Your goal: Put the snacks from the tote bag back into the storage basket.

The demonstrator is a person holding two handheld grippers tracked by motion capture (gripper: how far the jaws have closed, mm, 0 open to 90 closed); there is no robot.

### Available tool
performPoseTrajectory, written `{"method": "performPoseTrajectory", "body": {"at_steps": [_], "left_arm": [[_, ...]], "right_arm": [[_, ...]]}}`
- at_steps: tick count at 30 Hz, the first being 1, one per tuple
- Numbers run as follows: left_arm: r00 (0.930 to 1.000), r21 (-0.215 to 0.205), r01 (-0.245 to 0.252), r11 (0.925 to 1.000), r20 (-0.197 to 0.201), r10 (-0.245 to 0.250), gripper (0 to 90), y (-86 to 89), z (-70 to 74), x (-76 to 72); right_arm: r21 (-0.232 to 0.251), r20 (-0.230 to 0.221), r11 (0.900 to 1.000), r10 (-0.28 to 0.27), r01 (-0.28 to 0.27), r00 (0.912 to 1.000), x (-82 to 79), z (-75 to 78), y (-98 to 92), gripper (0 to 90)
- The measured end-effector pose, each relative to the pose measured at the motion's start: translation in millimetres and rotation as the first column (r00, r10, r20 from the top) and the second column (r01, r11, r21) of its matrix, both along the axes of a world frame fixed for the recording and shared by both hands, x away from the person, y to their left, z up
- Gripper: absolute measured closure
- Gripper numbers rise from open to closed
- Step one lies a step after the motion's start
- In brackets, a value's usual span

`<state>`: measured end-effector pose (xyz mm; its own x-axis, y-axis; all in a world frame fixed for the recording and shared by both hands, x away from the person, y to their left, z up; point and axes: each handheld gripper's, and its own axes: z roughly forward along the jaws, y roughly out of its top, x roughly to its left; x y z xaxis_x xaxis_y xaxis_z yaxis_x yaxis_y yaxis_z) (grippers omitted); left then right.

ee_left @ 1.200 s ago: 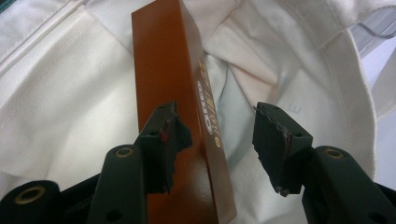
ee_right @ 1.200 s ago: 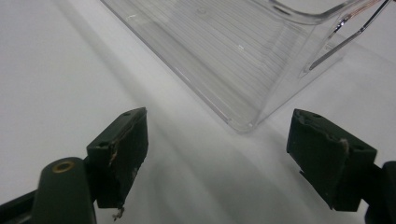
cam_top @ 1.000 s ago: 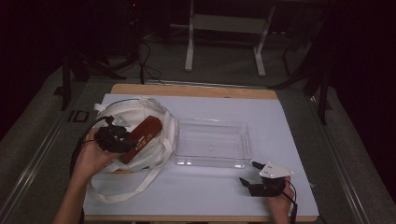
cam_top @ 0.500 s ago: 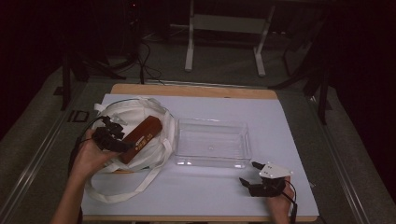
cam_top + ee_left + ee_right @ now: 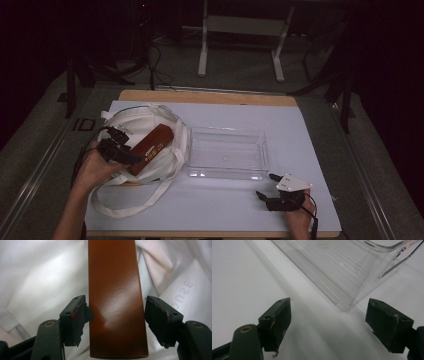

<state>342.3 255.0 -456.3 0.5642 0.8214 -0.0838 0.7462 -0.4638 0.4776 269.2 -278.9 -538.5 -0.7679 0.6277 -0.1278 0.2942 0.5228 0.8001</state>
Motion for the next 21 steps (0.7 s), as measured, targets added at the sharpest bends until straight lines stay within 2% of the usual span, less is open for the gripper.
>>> {"method": "performPoseTrajectory", "body": {"at_steps": [3, 9, 21], "left_arm": [[0.9999, -0.007, 0.004, 1.0, -0.014, -0.004, 34.9, 1.2, -3.6, 0.6], [0.9983, 0.017, 0.034, 0.9993, -0.047, -0.034, 35.9, -2.6, -7.3, 1.6], [0.9913, 0.066, 0.057, 0.9962, -0.123, -0.049, 36.7, -11.3, -16.5, 8.1]], "right_arm": [[-0.001, -0.001, 1.0, 0.0, 0.0, 1.0, 0.0, 0.0, 0.0, 20.7], [-0.002, -0.001, 1.0, 0.001, -0.001, 1.0, 0.0, -0.1, 0.3, 20.7], [-0.004, -0.001, 1.0, 0.002, -0.002, 1.0, -0.1, -0.1, 0.4, 20.7]]}}
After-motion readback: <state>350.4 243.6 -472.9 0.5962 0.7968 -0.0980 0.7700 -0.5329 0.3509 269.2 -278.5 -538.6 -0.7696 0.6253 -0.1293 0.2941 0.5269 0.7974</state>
